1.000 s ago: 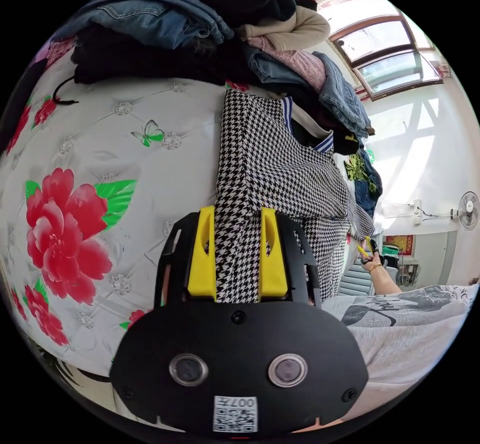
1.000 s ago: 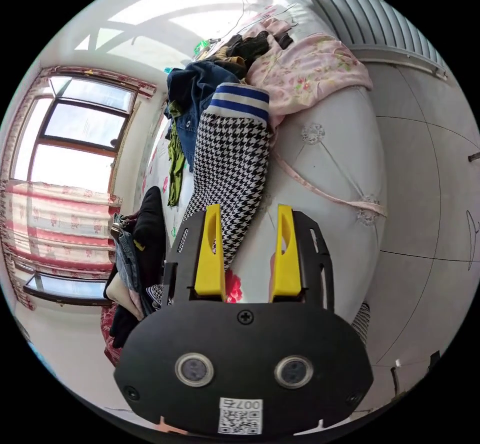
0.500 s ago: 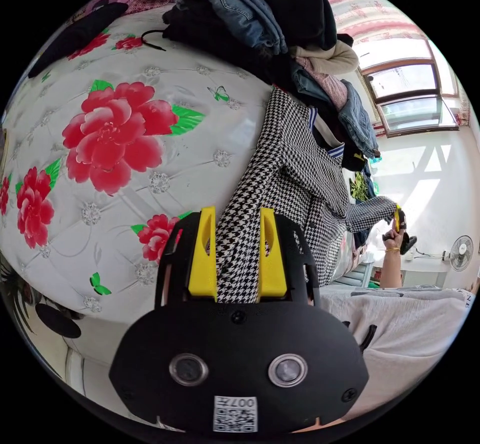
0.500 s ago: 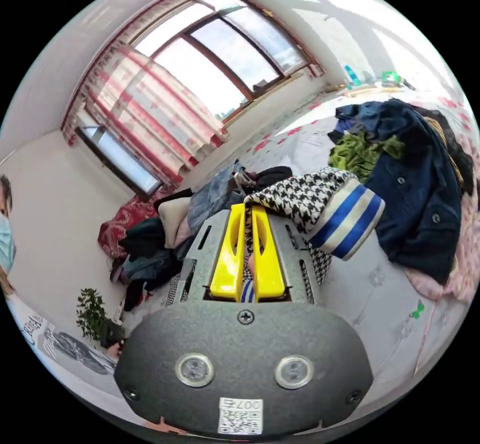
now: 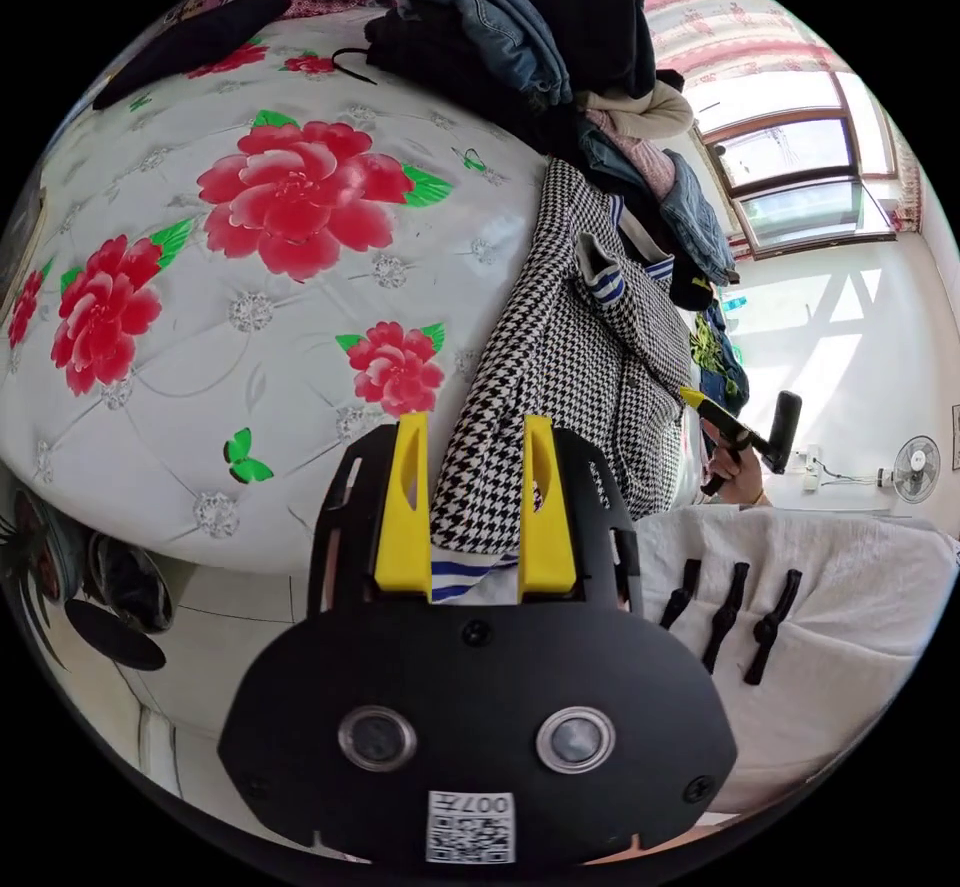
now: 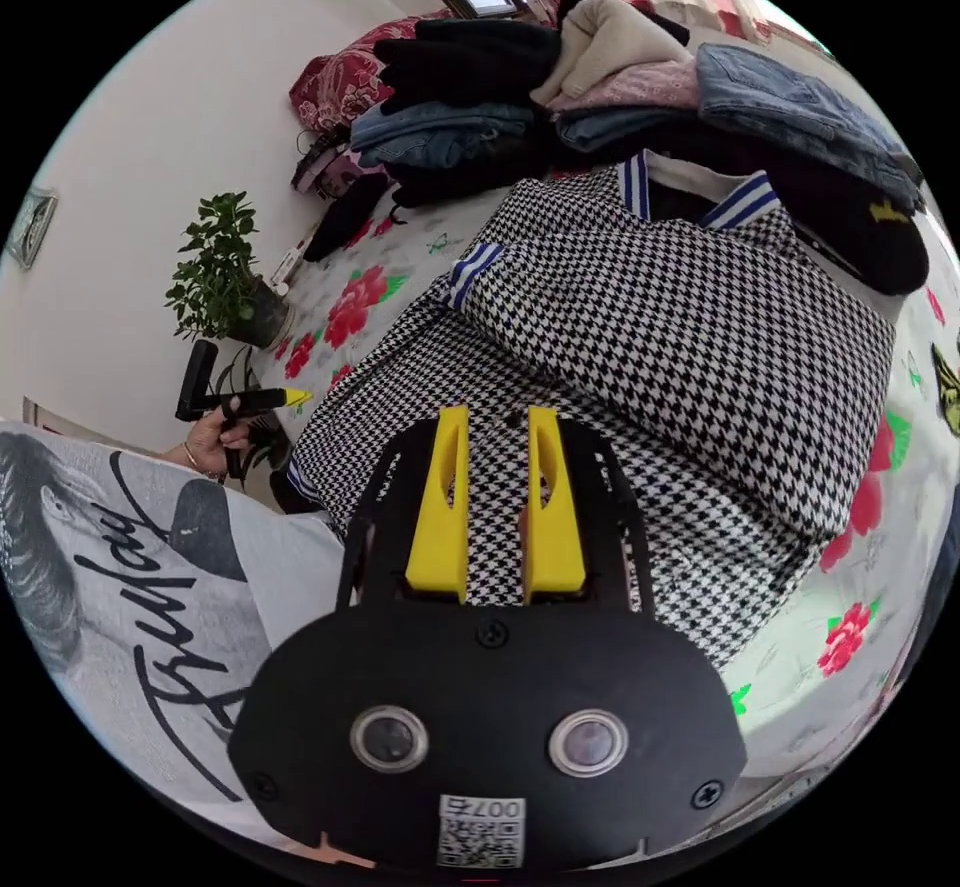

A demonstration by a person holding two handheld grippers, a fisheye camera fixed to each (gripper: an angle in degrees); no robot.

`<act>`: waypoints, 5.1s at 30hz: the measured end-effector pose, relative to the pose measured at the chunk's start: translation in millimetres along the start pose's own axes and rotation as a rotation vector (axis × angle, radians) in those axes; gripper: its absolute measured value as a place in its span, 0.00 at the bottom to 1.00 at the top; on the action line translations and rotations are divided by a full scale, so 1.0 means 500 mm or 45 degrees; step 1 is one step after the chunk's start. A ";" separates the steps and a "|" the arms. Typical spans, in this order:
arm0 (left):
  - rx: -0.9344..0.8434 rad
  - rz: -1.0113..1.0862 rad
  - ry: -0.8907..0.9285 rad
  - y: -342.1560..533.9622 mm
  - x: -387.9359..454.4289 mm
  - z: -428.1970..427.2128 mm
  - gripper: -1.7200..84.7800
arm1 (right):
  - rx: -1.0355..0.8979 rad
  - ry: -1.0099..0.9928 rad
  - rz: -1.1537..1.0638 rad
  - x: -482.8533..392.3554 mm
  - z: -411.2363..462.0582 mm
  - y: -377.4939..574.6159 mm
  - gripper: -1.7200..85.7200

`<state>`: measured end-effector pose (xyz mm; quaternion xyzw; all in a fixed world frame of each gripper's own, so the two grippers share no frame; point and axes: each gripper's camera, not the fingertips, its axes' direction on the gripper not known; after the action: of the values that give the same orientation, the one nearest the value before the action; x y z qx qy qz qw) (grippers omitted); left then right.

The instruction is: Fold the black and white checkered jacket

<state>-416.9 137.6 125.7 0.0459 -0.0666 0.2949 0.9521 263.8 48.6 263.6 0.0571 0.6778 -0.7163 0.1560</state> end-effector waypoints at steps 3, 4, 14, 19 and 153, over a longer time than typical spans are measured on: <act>-0.080 0.071 0.004 0.034 -0.023 -0.007 0.18 | 0.047 0.070 0.242 0.062 -0.064 0.109 0.11; -0.117 0.109 0.001 0.047 -0.030 -0.010 0.18 | 0.061 0.101 0.347 0.087 -0.089 0.161 0.12; -0.387 0.244 0.049 0.112 -0.060 0.042 0.18 | 0.026 -0.059 0.880 0.192 -0.101 0.504 0.16; -0.436 0.248 -0.120 0.100 -0.043 0.056 0.09 | -0.128 -0.263 0.776 0.211 -0.023 0.505 0.16; -0.128 0.115 0.781 -0.413 -0.162 0.163 0.17 | 0.205 -0.550 0.610 0.223 0.094 -0.387 0.11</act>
<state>-374.1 -87.6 183.8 -0.0954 0.2073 0.3333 0.9148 106.5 -7.9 419.0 0.0740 0.5377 -0.7059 0.4550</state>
